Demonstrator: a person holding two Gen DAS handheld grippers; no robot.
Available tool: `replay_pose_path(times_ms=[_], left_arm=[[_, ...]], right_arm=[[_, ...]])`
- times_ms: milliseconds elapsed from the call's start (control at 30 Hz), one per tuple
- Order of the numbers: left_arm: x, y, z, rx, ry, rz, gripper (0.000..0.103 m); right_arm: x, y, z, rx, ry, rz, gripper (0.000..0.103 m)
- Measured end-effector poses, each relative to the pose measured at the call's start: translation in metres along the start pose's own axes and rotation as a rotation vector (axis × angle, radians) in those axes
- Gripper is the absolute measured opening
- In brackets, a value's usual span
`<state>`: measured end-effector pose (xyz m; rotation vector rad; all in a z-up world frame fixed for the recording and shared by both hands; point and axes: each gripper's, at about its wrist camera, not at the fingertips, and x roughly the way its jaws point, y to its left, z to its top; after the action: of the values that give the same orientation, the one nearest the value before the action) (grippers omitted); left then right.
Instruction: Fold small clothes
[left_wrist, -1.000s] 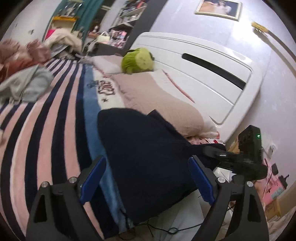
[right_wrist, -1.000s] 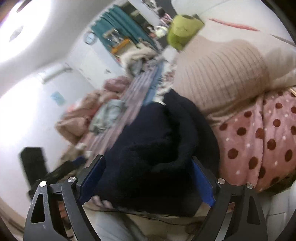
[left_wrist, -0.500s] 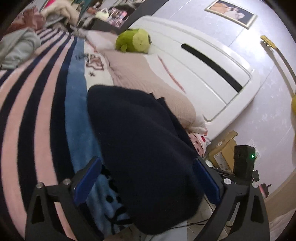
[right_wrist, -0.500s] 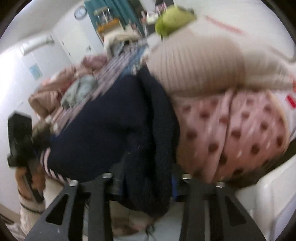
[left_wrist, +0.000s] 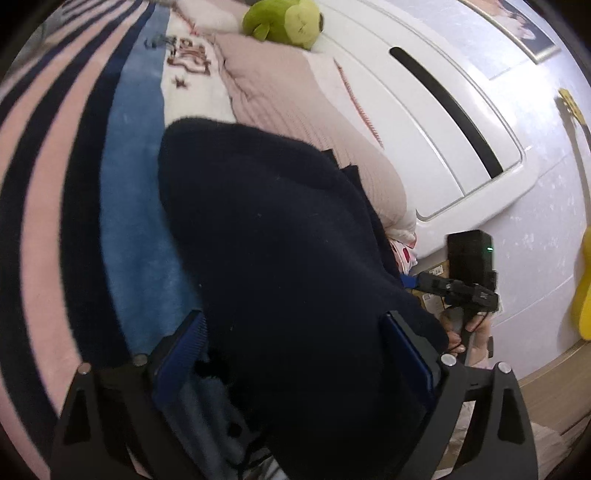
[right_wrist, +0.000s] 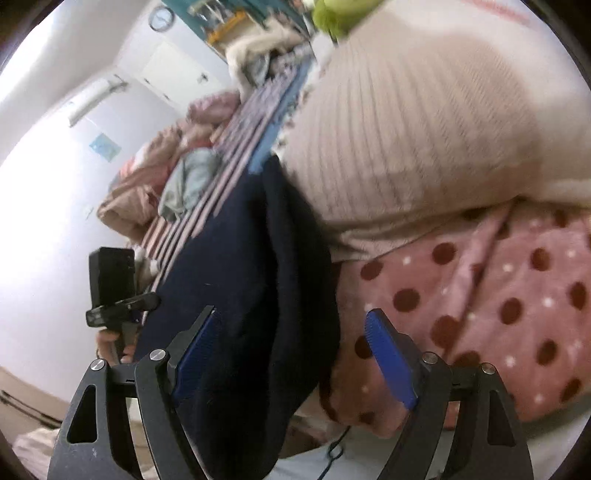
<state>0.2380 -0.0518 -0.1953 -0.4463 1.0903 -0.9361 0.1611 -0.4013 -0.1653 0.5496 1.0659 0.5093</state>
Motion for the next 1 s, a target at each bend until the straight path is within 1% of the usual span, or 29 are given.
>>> replay_pose_path(times_ms=[67, 133, 167, 200, 267, 300, 333, 367, 433, 567, 633, 700, 800, 900, 933, 967, 1000], left_arm=[[0.006, 0.004, 0.002, -0.024, 0.018, -0.02, 0.09], [0.009, 0.005, 0.002, -0.035, 0.025, -0.027, 0.084], [0.009, 0.005, 0.002, -0.037, 0.025, -0.029, 0.082], [0.011, 0.004, 0.002, -0.038, 0.025, -0.029, 0.079], [0.013, 0.001, 0.002, -0.032, 0.027, -0.002, 0.073], [0.014, -0.002, 0.001, -0.026, 0.02, 0.013, 0.065], [0.011, -0.006, 0.0, -0.019, 0.013, 0.015, 0.057], [0.009, -0.009, 0.0, -0.013, 0.007, 0.02, 0.052], [0.0, -0.015, 0.001, 0.006, -0.012, 0.029, 0.042], [-0.022, -0.029, 0.002, 0.048, -0.042, 0.027, 0.039], [-0.038, -0.038, 0.004, 0.079, -0.059, 0.05, 0.038], [-0.051, -0.043, 0.009, 0.1, -0.077, 0.066, 0.038], [-0.084, -0.051, 0.011, 0.123, -0.129, 0.099, 0.037], [-0.12, -0.052, 0.012, 0.137, -0.169, 0.162, 0.037], [-0.141, -0.052, 0.011, 0.139, -0.189, 0.187, 0.036], [-0.154, -0.05, 0.01, 0.137, -0.204, 0.201, 0.036], [-0.177, -0.049, 0.008, 0.129, -0.223, 0.216, 0.036]], right_arm=[[0.017, -0.005, 0.003, 0.03, 0.053, 0.049, 0.075], [0.038, -0.006, 0.006, 0.018, 0.116, 0.07, 0.066], [0.047, -0.006, 0.007, 0.004, 0.139, 0.078, 0.065], [0.052, -0.005, 0.007, -0.003, 0.146, 0.089, 0.065], [0.058, -0.003, 0.012, -0.025, 0.144, 0.133, 0.064], [0.061, -0.002, 0.013, -0.028, 0.145, 0.154, 0.056], [0.065, -0.002, 0.014, -0.026, 0.152, 0.185, 0.045], [0.071, 0.001, 0.014, -0.028, 0.161, 0.219, 0.039], [0.072, 0.01, 0.015, -0.061, 0.148, 0.219, 0.038], [0.058, 0.031, 0.015, -0.128, 0.094, 0.256, 0.036], [0.05, 0.047, 0.017, -0.16, 0.067, 0.271, 0.032], [0.046, 0.063, 0.019, -0.187, 0.045, 0.273, 0.03], [0.048, 0.094, 0.023, -0.235, 0.023, 0.275, 0.027], [0.06, 0.136, 0.028, -0.288, 0.014, 0.285, 0.027], [0.063, 0.146, 0.029, -0.301, 0.015, 0.291, 0.027], [0.07, 0.161, 0.03, -0.318, 0.019, 0.303, 0.027], [0.08, 0.182, 0.033, -0.338, 0.023, 0.315, 0.027]])
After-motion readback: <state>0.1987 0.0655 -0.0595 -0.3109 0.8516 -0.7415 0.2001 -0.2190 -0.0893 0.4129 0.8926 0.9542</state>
